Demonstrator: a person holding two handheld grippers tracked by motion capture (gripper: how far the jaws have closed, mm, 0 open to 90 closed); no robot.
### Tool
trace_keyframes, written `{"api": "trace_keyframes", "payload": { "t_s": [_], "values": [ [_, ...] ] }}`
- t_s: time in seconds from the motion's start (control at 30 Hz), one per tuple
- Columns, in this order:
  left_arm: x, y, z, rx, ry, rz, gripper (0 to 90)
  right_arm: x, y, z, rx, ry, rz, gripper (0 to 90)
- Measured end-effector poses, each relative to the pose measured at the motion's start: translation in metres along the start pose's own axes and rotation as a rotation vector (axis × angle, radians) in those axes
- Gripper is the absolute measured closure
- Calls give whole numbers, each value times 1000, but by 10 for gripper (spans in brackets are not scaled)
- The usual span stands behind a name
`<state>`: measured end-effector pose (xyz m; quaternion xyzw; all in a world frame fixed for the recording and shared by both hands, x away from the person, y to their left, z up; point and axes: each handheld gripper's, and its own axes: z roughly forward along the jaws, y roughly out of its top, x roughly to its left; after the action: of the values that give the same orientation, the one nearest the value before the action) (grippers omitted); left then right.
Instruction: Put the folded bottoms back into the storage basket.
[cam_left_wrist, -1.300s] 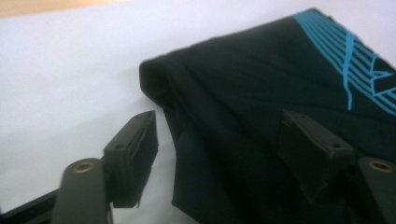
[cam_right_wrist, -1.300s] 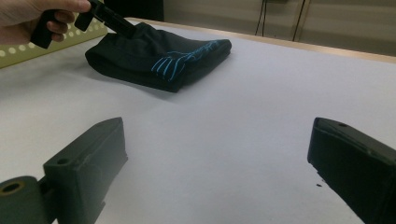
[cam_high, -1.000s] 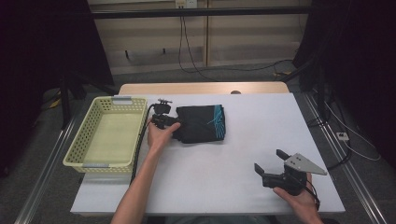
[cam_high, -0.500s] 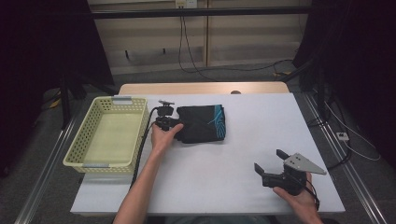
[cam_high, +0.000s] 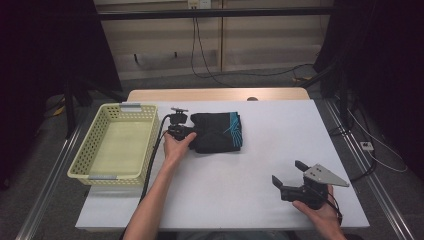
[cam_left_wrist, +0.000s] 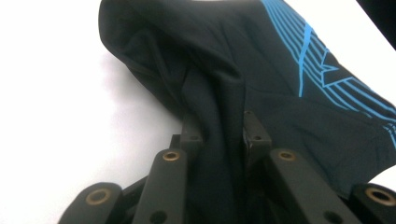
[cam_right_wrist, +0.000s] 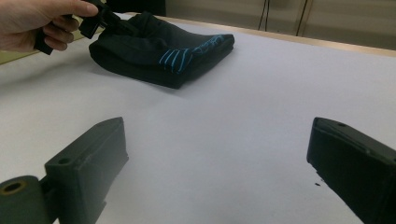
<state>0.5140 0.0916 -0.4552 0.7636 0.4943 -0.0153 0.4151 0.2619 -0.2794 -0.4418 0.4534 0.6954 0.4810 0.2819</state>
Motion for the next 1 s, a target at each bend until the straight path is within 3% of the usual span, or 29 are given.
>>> {"api": "trace_keyframes", "payload": {
  "t_s": [0.17,0.47,0.63,0.8,1.0],
  "values": [
    [-4,4,-7,-50,-27,14,761,1,0,-1,-2,0,-1,46],
    [-16,9,-19,-145,-37,60,761,0,0,-1,-3,1,3,46],
    [-20,11,-25,-152,-45,76,761,3,1,1,0,10,-9,46],
    [-23,13,-36,-171,-13,105,762,1,1,-1,-2,1,-4,46],
    [-24,17,-46,-193,-13,117,763,1,1,-1,-5,-3,-8,46]
  ]
}}
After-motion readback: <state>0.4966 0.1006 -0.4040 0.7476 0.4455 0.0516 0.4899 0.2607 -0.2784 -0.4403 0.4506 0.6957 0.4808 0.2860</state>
